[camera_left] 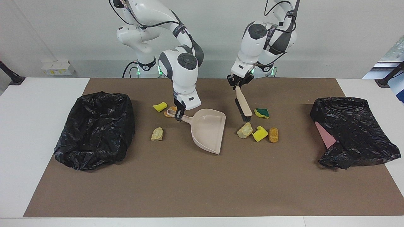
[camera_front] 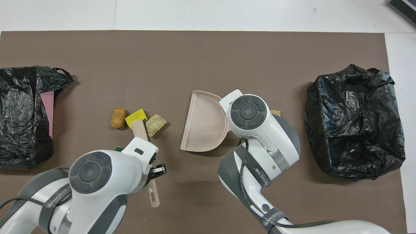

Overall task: Sweep and dump trash in bin
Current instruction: 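Grasp the wooden brush with the left gripper behind the debris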

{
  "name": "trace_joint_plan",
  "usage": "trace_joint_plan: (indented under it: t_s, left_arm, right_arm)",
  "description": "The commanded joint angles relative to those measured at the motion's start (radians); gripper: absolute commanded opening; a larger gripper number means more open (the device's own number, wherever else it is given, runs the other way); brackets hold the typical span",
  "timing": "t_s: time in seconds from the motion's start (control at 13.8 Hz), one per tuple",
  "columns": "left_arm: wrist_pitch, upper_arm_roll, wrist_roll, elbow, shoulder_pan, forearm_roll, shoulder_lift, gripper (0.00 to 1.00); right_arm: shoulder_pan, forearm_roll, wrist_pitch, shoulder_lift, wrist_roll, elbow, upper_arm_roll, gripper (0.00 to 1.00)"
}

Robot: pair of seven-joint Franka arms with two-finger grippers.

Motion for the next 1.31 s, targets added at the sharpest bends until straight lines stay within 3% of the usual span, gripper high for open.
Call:
trace_joint_plan:
  t_s: [0.0, 0.15, 0.29, 0.58, 0.8, 1.02, 1.23]
  left_arm:
    - [-0.019, -0.014, -0.156, -0.03, 0.105, 0.005, -0.015, 0.0]
    - [-0.063, -0.015, -0.285, -0.049, 0.126, 0.006, -0.028, 0.0]
    - [-0.066, -0.017, -0.387, -0.13, 0.117, 0.006, -0.061, 0.0]
    - [0.096, -0.021, -0.412, -0.239, 0.11, 0.002, -0.065, 0.0]
    - [0.223, -0.02, -0.392, -0.212, 0.112, -0.006, -0.002, 0.0]
    - [0.32, -0.02, -0.354, -0.099, 0.127, -0.061, 0.101, 0.0]
    - [0.264, -0.018, -0.254, -0.009, 0.127, -0.078, 0.147, 0.0]
  right_arm:
    - [0.009, -0.04, 0.023, 0.024, 0.007, 0.014, 0.011, 0.0]
    - [0.015, -0.046, 0.044, 0.038, -0.03, 0.017, 0.011, 0.0]
    - [0.015, -0.046, 0.052, 0.047, -0.082, 0.023, 0.011, 0.0]
    - [0.042, -0.05, 0.052, 0.072, -0.094, 0.042, 0.011, 0.0]
    - [0.042, -0.051, 0.052, 0.078, -0.094, 0.045, 0.011, 0.0]
    - [0.042, -0.05, 0.051, 0.078, -0.093, 0.048, 0.011, 0.0]
    - [0.042, -0.05, 0.051, 0.078, -0.09, 0.048, 0.011, 0.0]
